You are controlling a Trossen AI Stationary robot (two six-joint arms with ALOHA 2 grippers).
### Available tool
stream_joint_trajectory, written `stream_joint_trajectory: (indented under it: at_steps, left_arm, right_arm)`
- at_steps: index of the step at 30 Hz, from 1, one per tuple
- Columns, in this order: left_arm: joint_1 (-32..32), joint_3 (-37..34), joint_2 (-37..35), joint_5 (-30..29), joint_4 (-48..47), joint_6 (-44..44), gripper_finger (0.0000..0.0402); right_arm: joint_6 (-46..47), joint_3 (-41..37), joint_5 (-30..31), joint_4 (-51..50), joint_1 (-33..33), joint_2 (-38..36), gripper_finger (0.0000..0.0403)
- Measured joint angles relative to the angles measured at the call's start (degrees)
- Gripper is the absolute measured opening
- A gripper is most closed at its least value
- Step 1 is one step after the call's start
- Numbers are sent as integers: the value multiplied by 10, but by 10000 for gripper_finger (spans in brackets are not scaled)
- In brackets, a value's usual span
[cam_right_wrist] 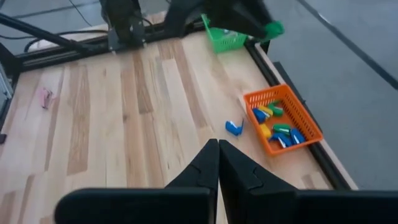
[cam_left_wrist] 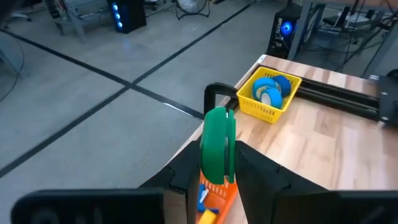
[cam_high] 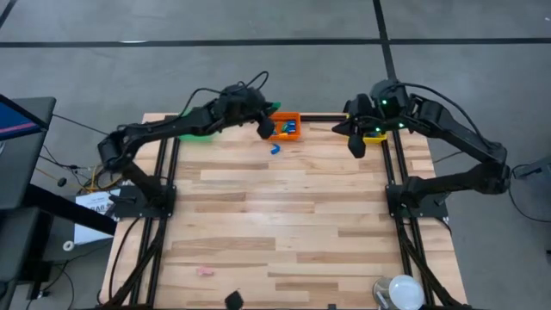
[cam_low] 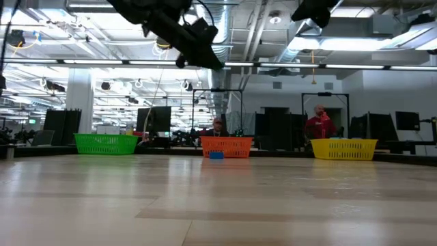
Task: Pick and place Stapler, Stapler remover, tape
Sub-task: Put the green stapler into the orange bin
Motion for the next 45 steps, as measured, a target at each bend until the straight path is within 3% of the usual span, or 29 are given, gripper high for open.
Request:
stream_joint_trajectory:
  at_steps: [7, 15, 32, 37, 45]
  left_arm:
    - [26, 53, 93, 36, 7, 2, 81]
    - [49, 64, 162, 54, 11, 2, 81]
    - [61, 64, 192, 72, 16, 3, 87]
    - [60, 64, 192, 57, 18, 18, 117]
    - [59, 64, 192, 55, 19, 27, 209]
  right_arm:
    - [0, 0, 0, 0, 0, 10, 0]
    - [0, 0, 0, -4, 0, 10, 0]
    - [-6, 0, 13, -4, -1, 10, 0]
    - [-6, 0, 13, -4, -1, 10, 0]
    - [-6, 0, 13, -4, -1, 10, 0]
